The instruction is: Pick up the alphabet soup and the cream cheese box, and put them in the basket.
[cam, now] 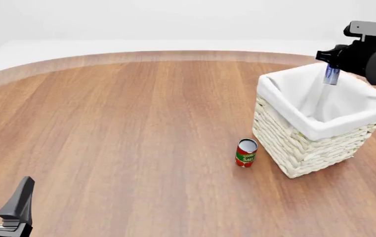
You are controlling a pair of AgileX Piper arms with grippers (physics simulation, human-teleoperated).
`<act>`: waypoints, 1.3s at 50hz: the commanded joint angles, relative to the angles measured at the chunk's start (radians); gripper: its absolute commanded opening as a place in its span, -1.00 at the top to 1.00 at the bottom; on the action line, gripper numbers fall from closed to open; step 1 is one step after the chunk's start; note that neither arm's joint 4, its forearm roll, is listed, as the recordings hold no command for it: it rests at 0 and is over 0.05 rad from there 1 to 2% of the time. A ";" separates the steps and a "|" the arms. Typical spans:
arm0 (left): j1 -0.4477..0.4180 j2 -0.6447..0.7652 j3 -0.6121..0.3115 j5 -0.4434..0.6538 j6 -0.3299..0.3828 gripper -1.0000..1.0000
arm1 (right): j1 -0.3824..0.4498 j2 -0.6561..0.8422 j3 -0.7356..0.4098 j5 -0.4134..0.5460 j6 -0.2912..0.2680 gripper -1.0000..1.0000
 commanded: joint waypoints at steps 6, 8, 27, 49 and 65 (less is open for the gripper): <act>0.000 0.000 0.000 0.000 0.000 -1.00 | -0.004 0.025 0.029 -0.035 0.009 1.00; 0.000 0.000 0.000 0.000 0.000 -1.00 | -0.003 0.028 0.033 -0.037 0.008 1.00; 0.000 0.000 0.000 0.000 0.000 -1.00 | -0.010 0.063 0.062 -0.072 0.004 1.00; 0.000 0.000 0.000 0.000 0.000 -1.00 | -0.013 0.077 0.068 -0.086 0.008 1.00; 0.000 0.000 0.000 0.000 0.000 -1.00 | -0.014 0.036 0.099 -0.085 0.027 -1.00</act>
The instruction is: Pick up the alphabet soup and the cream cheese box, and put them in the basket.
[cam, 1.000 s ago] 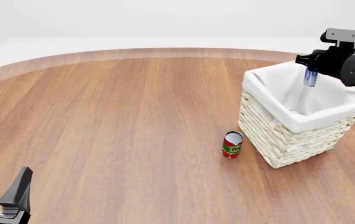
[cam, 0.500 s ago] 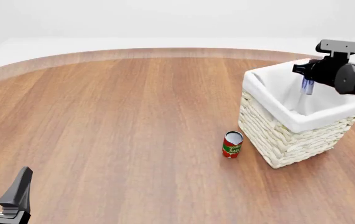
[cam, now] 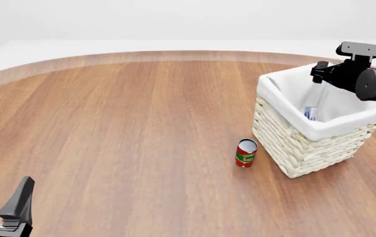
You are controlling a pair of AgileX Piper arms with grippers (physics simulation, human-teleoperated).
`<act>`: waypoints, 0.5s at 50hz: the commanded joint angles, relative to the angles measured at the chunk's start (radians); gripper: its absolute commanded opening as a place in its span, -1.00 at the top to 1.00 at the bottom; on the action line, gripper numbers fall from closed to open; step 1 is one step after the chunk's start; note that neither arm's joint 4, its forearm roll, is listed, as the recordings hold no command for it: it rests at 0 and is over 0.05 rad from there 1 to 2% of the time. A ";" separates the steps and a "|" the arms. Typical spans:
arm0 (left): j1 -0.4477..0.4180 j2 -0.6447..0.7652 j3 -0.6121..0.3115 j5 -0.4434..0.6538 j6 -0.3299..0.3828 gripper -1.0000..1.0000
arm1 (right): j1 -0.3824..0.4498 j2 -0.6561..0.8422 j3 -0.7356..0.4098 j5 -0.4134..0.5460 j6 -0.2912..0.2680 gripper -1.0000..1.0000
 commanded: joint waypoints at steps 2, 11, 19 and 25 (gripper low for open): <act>0.000 0.000 0.000 0.000 0.000 -1.00 | 0.000 -0.032 0.021 0.001 0.010 -1.00; 0.000 0.000 0.000 0.000 0.000 -1.00 | 0.014 -0.080 0.034 0.018 0.018 -1.00; 0.000 0.000 0.000 0.000 0.000 -1.00 | 0.016 -0.134 0.090 0.001 0.030 -1.00; 0.000 0.000 0.000 0.000 0.001 -1.00 | 0.018 -0.185 0.164 -0.027 0.046 -1.00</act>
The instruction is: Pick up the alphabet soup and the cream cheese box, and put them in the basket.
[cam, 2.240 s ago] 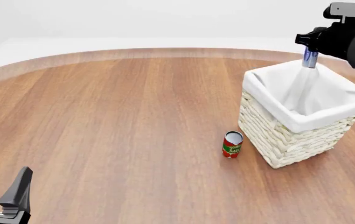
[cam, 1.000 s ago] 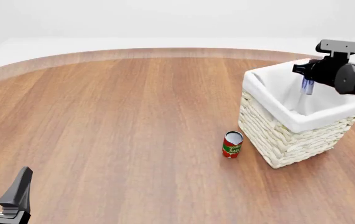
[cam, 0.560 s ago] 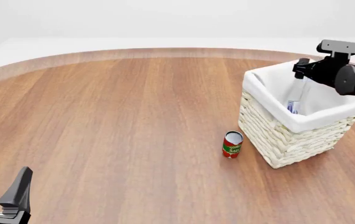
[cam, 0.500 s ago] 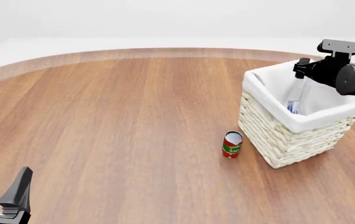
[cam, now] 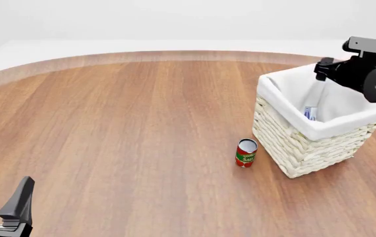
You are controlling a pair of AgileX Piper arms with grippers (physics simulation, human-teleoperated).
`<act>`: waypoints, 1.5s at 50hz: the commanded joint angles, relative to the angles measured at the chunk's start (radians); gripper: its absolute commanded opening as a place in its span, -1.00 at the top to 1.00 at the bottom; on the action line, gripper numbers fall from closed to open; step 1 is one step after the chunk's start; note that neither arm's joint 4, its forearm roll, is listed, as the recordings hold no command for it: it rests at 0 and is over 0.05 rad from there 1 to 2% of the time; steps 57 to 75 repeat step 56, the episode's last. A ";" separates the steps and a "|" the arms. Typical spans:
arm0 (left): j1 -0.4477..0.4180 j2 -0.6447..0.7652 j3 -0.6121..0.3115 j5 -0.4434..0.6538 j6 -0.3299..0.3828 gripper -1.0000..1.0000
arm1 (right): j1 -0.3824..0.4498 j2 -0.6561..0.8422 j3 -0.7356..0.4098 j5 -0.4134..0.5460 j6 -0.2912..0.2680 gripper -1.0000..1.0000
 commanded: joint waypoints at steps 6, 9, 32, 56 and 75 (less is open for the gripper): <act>0.000 0.000 0.000 0.000 0.001 -1.00 | 0.014 -0.131 0.173 -0.069 0.033 -1.00; 0.000 0.000 0.000 0.000 -0.001 -1.00 | 0.016 -0.150 0.219 -0.100 0.046 -1.00; 0.000 0.000 0.000 0.000 0.000 -1.00 | 0.114 -0.513 0.551 -0.153 0.121 -1.00; 0.000 0.000 0.000 0.000 0.000 -1.00 | 0.163 -0.830 0.771 -0.121 0.177 -1.00; 0.000 0.000 0.000 0.000 0.000 -1.00 | 0.163 -0.830 0.771 -0.121 0.177 -1.00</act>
